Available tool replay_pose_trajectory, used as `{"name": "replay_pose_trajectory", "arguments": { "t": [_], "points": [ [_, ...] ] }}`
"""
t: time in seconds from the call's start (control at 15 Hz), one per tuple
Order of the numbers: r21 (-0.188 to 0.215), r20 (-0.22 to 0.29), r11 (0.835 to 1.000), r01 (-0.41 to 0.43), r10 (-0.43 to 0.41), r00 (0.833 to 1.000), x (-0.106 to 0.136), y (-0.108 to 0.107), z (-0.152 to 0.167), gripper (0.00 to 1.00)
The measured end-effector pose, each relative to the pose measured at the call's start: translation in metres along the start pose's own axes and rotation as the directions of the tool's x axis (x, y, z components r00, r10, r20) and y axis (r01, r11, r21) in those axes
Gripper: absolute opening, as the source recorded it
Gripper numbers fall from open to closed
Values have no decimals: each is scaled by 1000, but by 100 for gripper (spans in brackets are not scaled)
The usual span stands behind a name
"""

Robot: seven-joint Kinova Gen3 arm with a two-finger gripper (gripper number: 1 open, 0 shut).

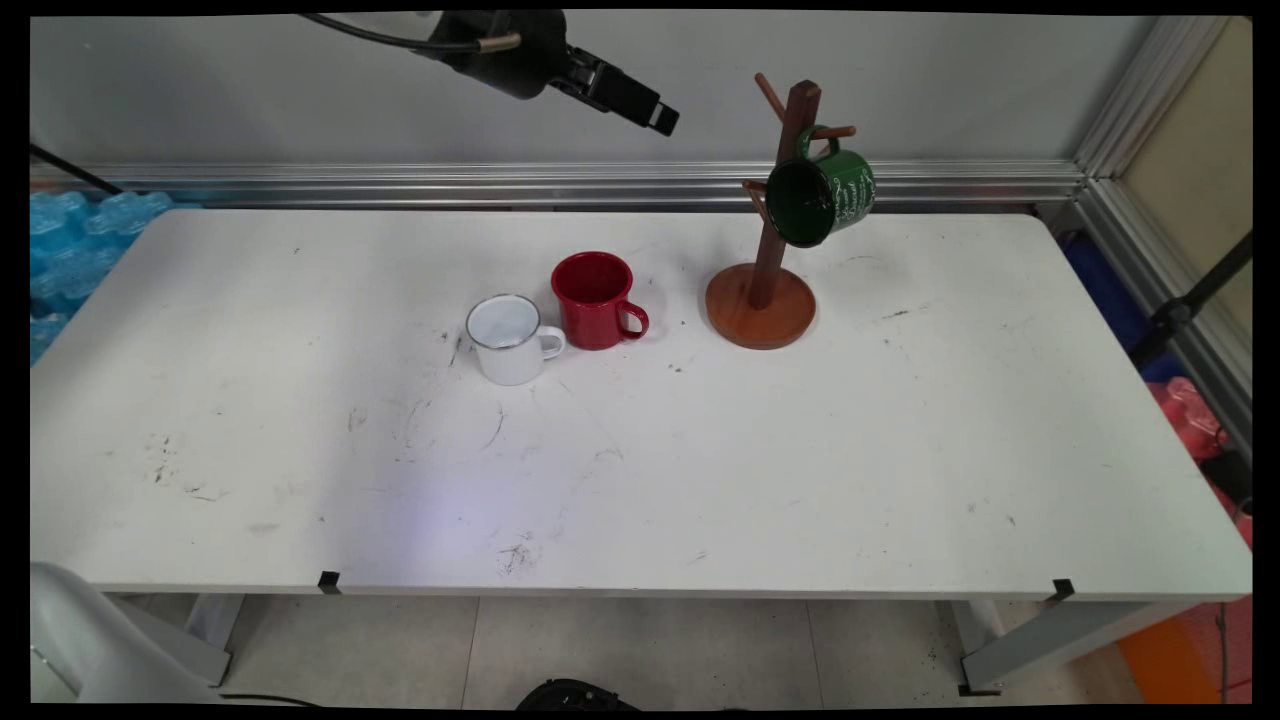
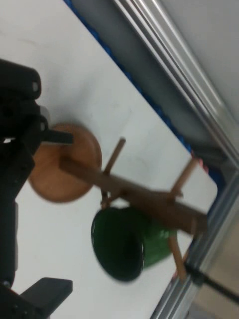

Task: Pick up the green mug from the rack

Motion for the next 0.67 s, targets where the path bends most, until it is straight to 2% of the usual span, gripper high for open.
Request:
{"name": "replay_pose_trajectory", "arguments": {
  "t": [0.27,0.47,0.67],
  "points": [
    [-87,-7,995,-43,42,999,1,10,-6,100],
    [-162,-15,985,-53,51,999,5,22,-5,100],
    [-206,-13,978,-44,43,999,11,35,4,100]
  ]
}}
